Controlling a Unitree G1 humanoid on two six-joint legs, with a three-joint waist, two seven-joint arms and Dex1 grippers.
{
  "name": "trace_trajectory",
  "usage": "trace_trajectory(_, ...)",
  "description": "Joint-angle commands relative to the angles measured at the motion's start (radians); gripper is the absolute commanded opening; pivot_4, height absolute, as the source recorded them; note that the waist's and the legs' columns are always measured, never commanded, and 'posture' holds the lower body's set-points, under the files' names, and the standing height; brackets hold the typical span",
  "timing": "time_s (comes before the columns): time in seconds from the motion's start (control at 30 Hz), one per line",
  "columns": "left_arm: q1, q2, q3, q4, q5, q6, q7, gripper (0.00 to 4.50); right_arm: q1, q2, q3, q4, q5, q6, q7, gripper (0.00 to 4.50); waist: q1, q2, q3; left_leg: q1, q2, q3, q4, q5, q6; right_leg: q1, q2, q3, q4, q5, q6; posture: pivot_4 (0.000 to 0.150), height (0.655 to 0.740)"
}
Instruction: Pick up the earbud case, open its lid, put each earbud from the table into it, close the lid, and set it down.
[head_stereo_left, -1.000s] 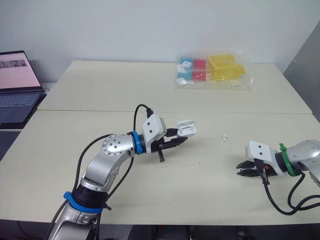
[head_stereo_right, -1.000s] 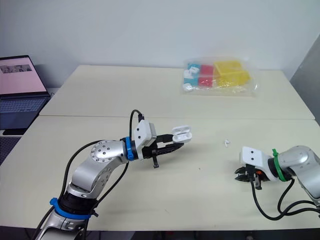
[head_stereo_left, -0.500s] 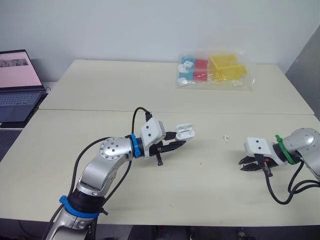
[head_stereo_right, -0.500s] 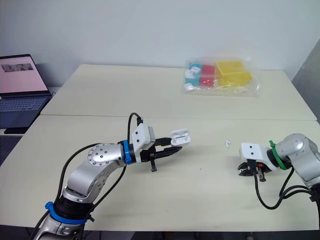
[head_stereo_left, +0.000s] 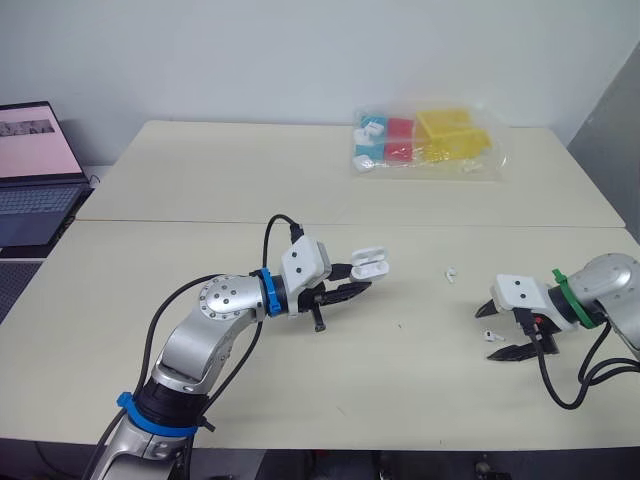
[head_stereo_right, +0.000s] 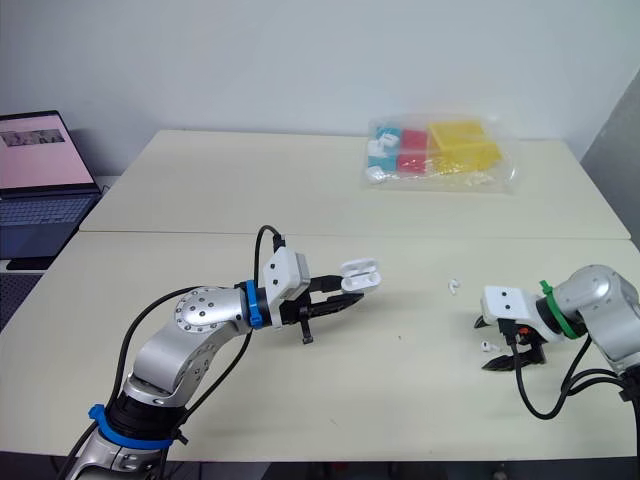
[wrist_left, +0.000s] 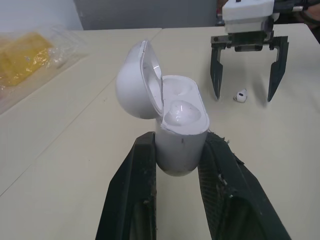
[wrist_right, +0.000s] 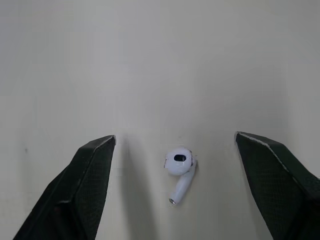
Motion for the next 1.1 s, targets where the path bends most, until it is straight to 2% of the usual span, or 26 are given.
trace_trajectory(0.03, -0.003, -0.003, 0.017, -0.030, -0.008, -0.017, 0.009, 0.77, 0.030, -0.074, -0.079, -0.129, 0.034, 0.118, -0.005, 3.93, 0.001, 0.000, 0.000, 0.000, 0.000, 0.000, 0.000, 0.000, 0.000, 0.000, 0.000, 0.000, 0.000, 0.000, 0.000, 0.150, 0.7400)
trace_trajectory(0.2, -0.005, -0.012, -0.001, -0.022, 0.005, -0.035, 0.012, 0.77, 0.047, -0.093, -0.058, -0.288, -0.019, 0.389, -0.142, 3.93, 0.001, 0.000, 0.000, 0.000, 0.000, -0.001, 0.000, 0.000, 0.000, 0.000, -0.001, 0.000, -0.001, 0.000, 0.000, 0.150, 0.7400)
trace_trajectory(0.37, -0.011, -0.027, -0.021, -0.009, 0.023, -0.058, 0.013, 0.77, 0.031, -0.063, 0.016, -0.320, -0.072, 0.512, -0.226, 3.93, 0.002, 0.000, 0.000, 0.000, 0.000, -0.001, 0.000, 0.000, 0.000, 0.000, -0.001, 0.000, -0.001, 0.000, 0.000, 0.150, 0.7400)
trace_trajectory(1.1, 0.003, -0.049, -0.035, 0.006, 0.063, -0.085, 0.028, 0.77, -0.019, -0.026, 0.139, -0.263, -0.130, 0.510, -0.239, 3.93, 0.000, 0.000, 0.000, 0.000, 0.000, 0.000, 0.000, 0.000, 0.000, 0.000, 0.000, -0.001, -0.001, 0.000, 0.000, 0.150, 0.7400)
